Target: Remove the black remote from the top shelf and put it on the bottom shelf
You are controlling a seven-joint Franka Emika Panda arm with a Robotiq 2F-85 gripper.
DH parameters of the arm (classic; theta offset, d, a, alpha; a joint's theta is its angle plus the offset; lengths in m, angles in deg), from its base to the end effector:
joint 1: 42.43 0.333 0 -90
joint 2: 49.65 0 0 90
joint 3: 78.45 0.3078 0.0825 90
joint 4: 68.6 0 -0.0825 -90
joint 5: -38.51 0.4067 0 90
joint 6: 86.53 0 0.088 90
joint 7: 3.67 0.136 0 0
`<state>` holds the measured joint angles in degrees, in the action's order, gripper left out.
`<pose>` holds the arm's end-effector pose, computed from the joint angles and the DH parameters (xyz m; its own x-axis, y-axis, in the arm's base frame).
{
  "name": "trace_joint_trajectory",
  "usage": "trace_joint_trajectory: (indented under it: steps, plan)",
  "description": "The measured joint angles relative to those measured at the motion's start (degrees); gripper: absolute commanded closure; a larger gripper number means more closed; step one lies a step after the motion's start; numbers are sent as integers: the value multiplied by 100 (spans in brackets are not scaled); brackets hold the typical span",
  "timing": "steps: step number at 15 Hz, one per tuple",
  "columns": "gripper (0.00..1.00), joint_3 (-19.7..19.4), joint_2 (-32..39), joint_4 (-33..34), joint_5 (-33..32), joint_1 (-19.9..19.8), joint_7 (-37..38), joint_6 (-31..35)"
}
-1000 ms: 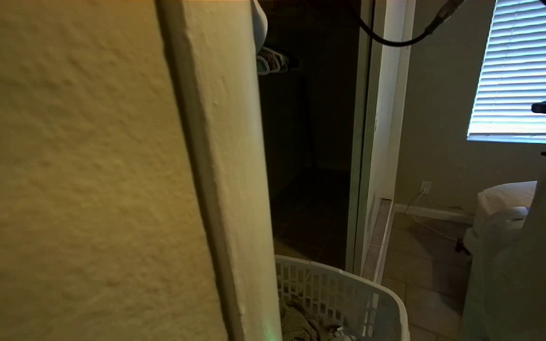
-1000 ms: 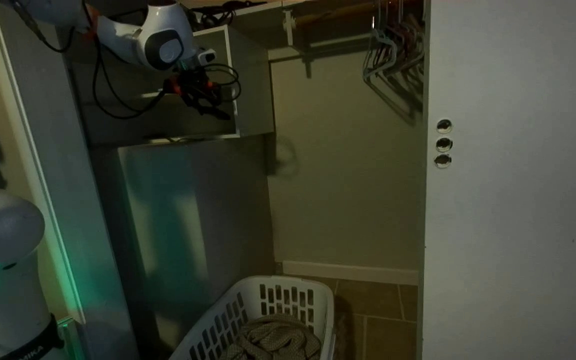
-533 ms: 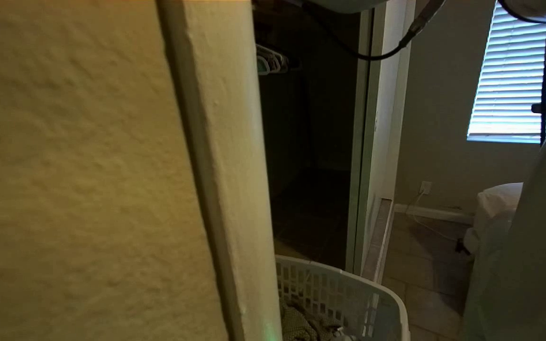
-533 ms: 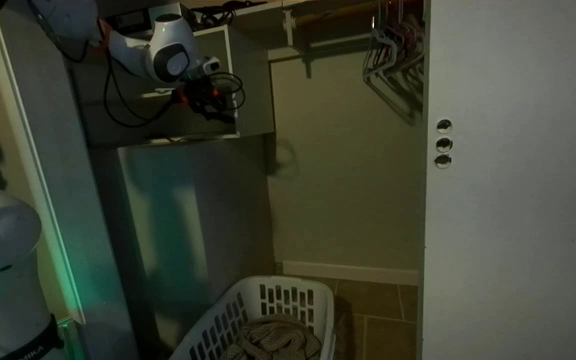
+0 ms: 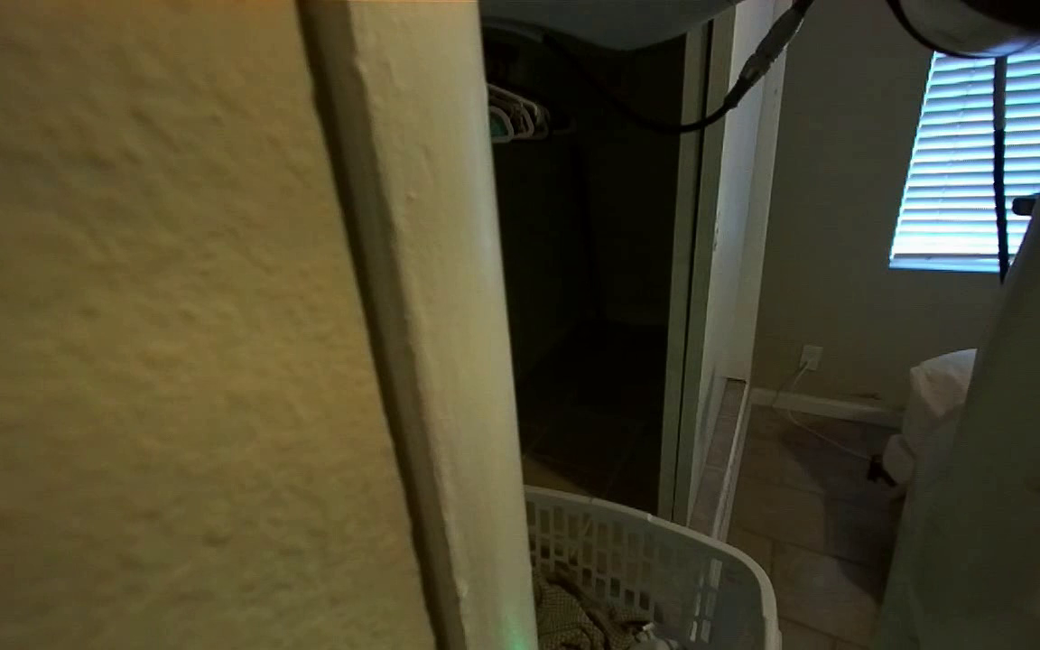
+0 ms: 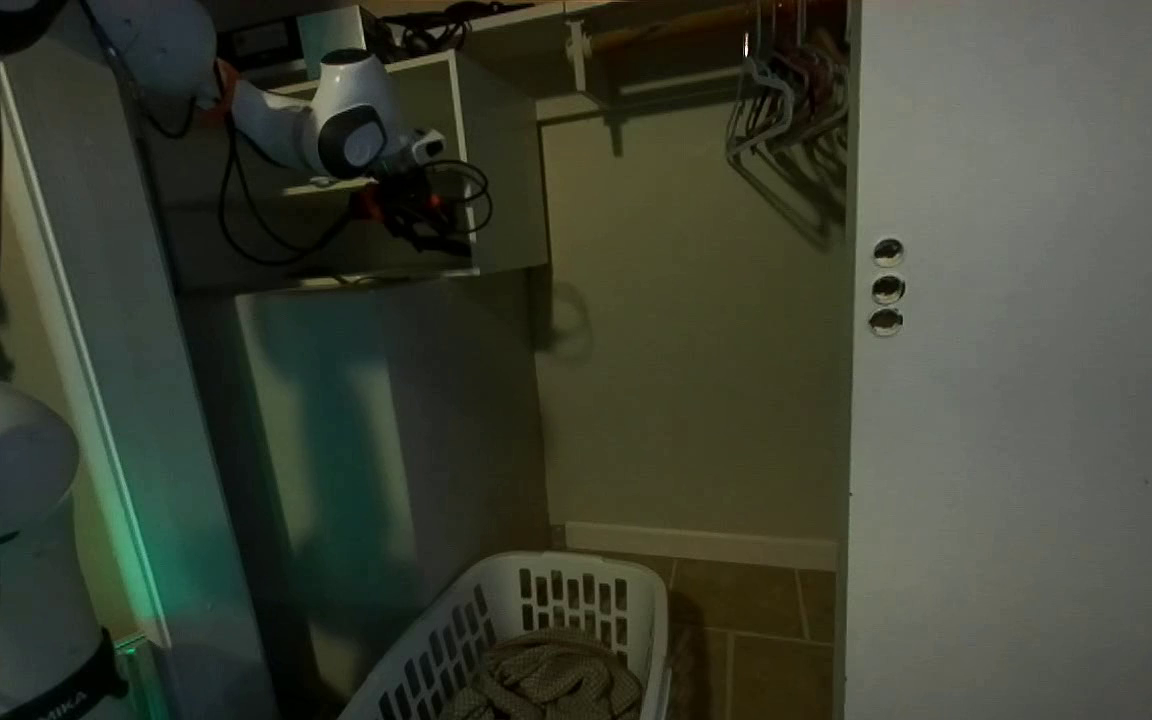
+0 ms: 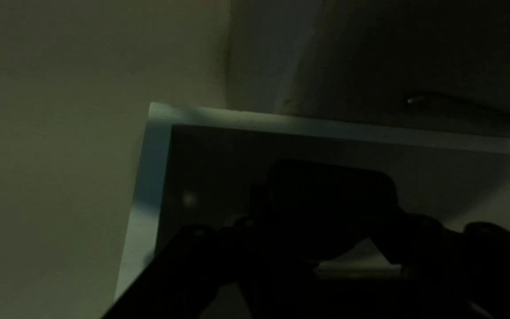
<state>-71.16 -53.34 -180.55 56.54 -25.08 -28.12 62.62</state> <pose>0.5729 0.2626 0.5506 0.5860 0.4415 0.6795 0.6058 -0.7956 -0.0053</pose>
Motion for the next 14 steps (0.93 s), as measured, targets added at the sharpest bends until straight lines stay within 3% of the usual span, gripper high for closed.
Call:
trace_joint_trajectory:
  steps: [6, 8, 9, 10, 14]
  plan:
    - [69, 100, 136, 17, -54, -89, 48, -3]
    - [64, 122, 157, 41, -67, -105, 49, -3]
    - [69, 135, 165, 50, -79, -115, 49, -3]
    - [27, 149, 174, 60, -95, -124, 51, -3]
    - [1, 181, 186, 89, -153, -141, 60, -5]
